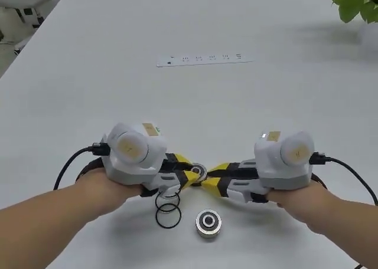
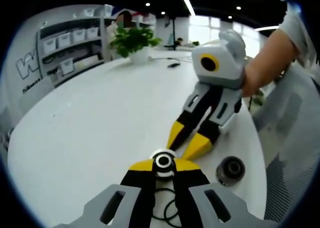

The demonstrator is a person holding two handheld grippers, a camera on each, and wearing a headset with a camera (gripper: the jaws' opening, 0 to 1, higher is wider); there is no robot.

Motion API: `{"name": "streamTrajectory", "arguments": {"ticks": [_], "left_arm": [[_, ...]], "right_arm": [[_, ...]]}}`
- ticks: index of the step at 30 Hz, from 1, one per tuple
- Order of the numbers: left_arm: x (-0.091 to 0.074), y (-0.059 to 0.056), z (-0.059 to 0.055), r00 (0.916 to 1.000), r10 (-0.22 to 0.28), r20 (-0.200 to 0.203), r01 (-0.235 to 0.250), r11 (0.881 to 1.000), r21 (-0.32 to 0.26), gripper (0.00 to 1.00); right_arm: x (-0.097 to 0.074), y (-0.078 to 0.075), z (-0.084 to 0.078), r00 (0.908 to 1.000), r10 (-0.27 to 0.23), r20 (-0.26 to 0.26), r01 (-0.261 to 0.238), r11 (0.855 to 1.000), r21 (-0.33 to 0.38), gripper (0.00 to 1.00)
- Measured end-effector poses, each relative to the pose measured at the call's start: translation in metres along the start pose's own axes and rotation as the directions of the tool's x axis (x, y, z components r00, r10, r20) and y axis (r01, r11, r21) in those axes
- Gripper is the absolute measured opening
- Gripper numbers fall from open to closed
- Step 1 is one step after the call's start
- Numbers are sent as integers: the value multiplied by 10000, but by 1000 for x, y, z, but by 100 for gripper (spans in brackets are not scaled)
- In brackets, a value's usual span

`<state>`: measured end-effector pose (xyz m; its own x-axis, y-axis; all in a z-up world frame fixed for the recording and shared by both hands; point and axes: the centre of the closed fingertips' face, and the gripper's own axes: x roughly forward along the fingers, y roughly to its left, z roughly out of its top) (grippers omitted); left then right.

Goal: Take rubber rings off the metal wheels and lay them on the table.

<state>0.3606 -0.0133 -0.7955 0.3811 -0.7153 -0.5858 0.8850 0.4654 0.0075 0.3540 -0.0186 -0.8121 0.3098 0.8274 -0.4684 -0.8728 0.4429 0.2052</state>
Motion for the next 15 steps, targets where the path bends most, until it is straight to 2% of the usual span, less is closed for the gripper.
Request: {"name": "streamTrajectory", "arguments": {"ticks": [3, 7, 10, 15], "left_arm": [[0, 0, 0, 10000, 37, 14, -37, 10000, -2, 13], [0, 0, -1, 10000, 85, 10, -85, 10000, -11, 12], [0, 0, -1, 9999, 161, -17, -161, 9999, 35, 12], [0, -1, -1, 9999, 163, -57, -163, 9998, 114, 12]], "right_arm": [[0, 0, 0, 10000, -2, -20, 2, 10000, -8, 10], [-3, -2, -2, 10000, -27, -48, 28, 9998, 191, 1], [-2, -2, -2, 10000, -64, -51, 65, 9996, 259, 1], [-3, -4, -1, 9997, -165, 156, 146, 9932, 1157, 0]]}}
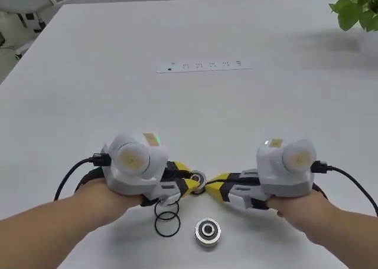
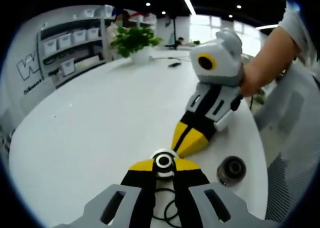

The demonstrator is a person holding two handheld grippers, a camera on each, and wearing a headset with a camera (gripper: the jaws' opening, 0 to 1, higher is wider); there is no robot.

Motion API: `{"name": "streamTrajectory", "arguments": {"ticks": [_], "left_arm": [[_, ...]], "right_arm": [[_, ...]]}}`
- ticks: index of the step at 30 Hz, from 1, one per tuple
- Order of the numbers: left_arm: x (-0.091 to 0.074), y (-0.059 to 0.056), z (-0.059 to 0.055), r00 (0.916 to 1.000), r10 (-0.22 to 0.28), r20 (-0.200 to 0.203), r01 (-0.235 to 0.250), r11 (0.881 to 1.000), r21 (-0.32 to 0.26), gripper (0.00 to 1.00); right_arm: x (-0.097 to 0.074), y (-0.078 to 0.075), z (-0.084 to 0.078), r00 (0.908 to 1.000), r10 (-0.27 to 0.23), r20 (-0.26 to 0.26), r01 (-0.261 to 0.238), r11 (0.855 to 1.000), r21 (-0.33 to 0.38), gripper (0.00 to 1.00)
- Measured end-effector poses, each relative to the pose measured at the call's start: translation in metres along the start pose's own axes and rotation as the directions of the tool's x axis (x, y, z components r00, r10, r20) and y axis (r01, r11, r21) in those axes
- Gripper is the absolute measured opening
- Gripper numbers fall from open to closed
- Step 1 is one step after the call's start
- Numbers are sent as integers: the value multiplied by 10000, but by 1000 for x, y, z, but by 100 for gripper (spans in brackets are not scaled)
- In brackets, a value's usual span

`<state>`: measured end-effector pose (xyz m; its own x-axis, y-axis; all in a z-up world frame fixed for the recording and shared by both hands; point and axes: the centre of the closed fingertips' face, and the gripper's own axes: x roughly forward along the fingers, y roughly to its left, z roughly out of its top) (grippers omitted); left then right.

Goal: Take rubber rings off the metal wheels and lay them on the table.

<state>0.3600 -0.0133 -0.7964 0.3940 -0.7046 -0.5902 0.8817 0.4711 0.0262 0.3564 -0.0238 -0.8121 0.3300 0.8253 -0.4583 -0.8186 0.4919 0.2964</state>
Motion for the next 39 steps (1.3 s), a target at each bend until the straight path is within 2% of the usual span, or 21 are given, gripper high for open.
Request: {"name": "streamTrajectory", "arguments": {"ticks": [5, 12, 14, 19, 22, 39], "left_arm": [[0, 0, 0, 10000, 54, -29, -54, 9999, 97, 12], [0, 0, 0, 10000, 87, -30, -87, 9999, 118, 12], [0, 1, 0, 9999, 106, -25, -106, 9999, 117, 12], [0, 1, 0, 9999, 113, -33, -112, 9999, 126, 12], [1, 1, 0, 9999, 124, -41, -124, 9998, 122, 12], [3, 5, 1, 9997, 222, -113, -220, 9996, 163, 11]], "right_arm": [[-1, -2, 0, 9995, -60, 319, 26, 9943, 1068, 0], [-4, -4, 1, 9984, -118, 560, 16, 9838, 1794, 0], [-6, -4, 5, 9966, -131, 815, -54, 9748, 2230, 0], [-5, -5, 4, 9963, -168, 844, -45, 9693, 2460, 0], [-7, -6, 9, 9940, -220, 1070, -86, 9609, 2769, 0], [-7, -5, 16, 9930, -144, 1168, -194, 9589, 2831, 0]]}}
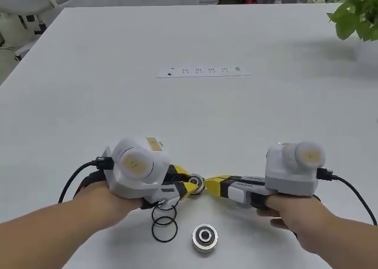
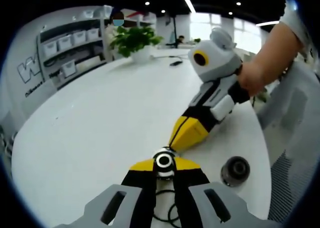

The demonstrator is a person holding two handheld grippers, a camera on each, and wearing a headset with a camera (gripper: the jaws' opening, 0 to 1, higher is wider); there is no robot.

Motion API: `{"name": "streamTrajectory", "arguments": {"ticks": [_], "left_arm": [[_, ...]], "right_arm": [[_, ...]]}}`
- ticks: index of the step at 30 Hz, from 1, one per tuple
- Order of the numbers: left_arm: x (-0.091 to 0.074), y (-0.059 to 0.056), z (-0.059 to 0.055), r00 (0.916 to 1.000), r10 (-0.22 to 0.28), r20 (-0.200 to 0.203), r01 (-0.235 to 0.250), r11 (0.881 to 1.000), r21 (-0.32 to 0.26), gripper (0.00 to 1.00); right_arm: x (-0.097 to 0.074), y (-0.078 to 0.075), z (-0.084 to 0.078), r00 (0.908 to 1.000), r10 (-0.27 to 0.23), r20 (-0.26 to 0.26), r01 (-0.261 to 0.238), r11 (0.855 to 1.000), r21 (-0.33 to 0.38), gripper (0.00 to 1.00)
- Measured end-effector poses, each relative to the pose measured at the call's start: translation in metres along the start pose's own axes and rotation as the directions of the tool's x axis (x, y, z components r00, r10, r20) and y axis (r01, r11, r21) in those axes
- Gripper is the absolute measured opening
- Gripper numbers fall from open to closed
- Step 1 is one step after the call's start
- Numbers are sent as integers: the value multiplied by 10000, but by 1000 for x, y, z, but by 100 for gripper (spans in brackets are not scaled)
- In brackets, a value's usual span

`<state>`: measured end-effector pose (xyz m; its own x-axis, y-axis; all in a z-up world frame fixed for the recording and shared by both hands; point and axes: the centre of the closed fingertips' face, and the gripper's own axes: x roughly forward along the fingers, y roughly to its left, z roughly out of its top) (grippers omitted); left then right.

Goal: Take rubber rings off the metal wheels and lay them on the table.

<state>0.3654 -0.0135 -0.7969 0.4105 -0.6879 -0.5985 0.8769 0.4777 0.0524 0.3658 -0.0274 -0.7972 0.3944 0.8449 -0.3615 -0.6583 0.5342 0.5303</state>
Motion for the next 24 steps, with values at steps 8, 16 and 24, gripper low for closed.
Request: {"name": "streamTrajectory", "arguments": {"ticks": [8, 16, 24], "left_arm": [[0, 0, 0, 10000, 32, -26, -32, 10000, 12, 11], [0, 0, 0, 9999, 89, -80, -89, 10000, 24, 11], [1, -1, 0, 9999, 78, -98, -77, 9999, 84, 11]], "right_arm": [[0, 1, 1, 10000, 79, 27, -79, 9999, -66, 0], [1, 5, 1, 9999, 170, -28, -170, 9998, -112, 0], [0, 7, 1, 9997, 261, -34, -262, 9996, -99, 0]]}}
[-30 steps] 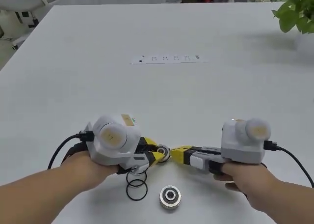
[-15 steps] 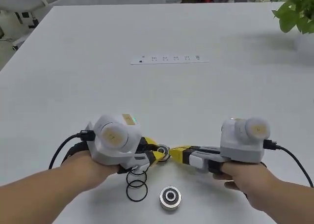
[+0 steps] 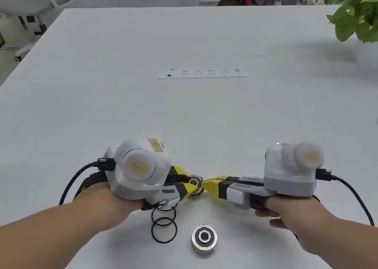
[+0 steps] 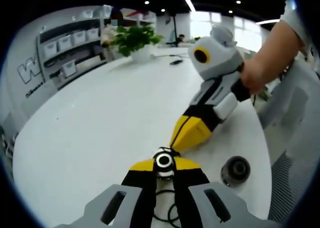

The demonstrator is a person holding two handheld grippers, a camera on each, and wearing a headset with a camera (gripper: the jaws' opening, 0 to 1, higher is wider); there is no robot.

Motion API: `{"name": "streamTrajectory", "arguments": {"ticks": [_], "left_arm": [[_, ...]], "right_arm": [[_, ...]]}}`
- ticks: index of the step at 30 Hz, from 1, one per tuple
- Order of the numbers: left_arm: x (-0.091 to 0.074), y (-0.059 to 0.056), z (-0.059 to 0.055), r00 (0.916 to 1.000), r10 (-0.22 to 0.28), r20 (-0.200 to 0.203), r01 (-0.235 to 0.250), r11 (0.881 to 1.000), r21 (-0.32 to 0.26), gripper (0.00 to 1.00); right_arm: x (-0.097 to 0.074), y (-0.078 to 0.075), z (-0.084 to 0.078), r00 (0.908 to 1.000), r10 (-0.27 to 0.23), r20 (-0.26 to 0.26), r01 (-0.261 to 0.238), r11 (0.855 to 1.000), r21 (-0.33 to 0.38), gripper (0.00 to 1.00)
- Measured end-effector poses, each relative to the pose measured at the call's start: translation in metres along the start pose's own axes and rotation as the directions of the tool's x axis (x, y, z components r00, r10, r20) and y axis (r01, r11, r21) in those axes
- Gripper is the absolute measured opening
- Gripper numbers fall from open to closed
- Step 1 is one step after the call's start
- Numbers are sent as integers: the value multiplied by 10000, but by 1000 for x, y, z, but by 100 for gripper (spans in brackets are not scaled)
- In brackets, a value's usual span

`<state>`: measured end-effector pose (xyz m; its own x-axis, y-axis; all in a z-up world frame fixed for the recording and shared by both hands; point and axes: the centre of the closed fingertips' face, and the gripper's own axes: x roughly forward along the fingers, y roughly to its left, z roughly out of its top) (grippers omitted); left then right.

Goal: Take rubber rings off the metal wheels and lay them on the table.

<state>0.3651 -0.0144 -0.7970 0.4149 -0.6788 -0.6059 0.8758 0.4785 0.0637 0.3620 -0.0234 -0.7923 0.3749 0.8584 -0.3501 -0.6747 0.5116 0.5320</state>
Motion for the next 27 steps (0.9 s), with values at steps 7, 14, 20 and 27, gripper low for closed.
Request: {"name": "streamTrajectory", "arguments": {"ticks": [7, 14, 20, 27], "left_arm": [[0, 0, 0, 10000, -9, -4, 9, 10000, -9, 11], [0, -1, 0, 10000, -9, -16, 9, 10000, 11, 11], [0, 0, 0, 10000, 1, -44, 0, 10000, 18, 11], [1, -1, 0, 10000, 20, -38, -19, 10000, 12, 11]], "right_arm": [[-1, 2, 0, 10000, 95, -12, -95, 10000, -24, 0], [1, 8, 3, 9995, 323, 46, -324, 9995, 65, 0], [3, 18, 7, 9979, 643, 84, -642, 9979, -49, 0], [-1, 26, 8, 9954, 935, 210, -937, 9956, 70, 0]]}}
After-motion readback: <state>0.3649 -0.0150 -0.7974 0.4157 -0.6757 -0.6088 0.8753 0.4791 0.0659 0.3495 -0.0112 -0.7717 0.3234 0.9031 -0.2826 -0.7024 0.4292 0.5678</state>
